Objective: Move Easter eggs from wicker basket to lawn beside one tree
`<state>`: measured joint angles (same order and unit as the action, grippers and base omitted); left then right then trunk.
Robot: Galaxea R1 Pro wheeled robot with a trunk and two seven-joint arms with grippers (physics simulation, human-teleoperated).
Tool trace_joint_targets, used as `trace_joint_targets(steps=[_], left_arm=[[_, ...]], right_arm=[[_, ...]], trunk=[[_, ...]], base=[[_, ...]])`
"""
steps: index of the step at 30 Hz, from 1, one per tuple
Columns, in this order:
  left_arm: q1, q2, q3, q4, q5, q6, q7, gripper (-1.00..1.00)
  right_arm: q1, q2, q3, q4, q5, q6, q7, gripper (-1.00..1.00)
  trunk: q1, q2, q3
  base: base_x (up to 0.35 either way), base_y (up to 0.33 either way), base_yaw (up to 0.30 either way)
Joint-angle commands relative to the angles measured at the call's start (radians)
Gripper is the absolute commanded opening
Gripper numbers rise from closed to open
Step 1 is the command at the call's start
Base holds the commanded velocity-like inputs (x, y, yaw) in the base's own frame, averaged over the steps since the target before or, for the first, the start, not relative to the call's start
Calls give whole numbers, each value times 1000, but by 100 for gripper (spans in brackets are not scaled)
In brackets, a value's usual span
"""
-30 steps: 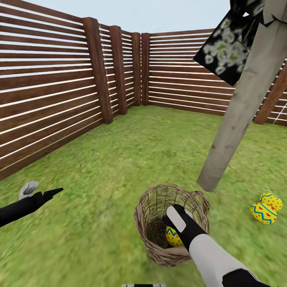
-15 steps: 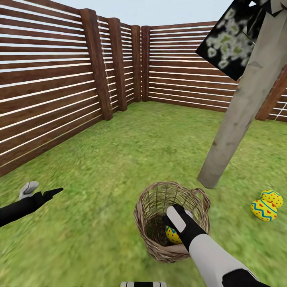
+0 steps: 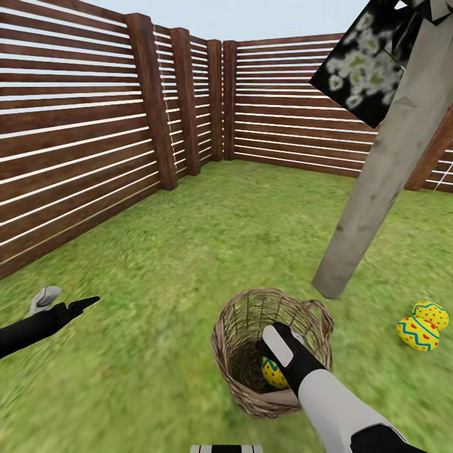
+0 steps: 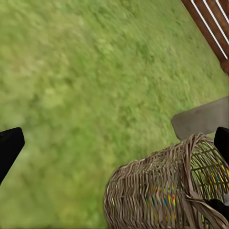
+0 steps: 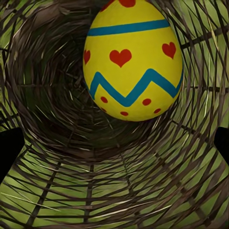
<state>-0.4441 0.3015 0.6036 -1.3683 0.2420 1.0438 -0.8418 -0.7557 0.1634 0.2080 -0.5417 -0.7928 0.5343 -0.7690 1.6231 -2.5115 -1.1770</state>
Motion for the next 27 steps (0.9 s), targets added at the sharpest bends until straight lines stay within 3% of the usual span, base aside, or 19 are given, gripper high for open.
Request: trace_joint_targets(steps=[1,27], left_arm=[[-1,0,1,0,-4,3,-7,100],[-1,0,1,0,-4,3,-7,100]], right_arm=[[-1,-1,5,-2,-6,4,-7,100],[-4,-1,1,0,-9,69,-19,100]], trunk=[[0,0,-1],[0,0,-1]], base=[[6,0,0],[33,11,0]])
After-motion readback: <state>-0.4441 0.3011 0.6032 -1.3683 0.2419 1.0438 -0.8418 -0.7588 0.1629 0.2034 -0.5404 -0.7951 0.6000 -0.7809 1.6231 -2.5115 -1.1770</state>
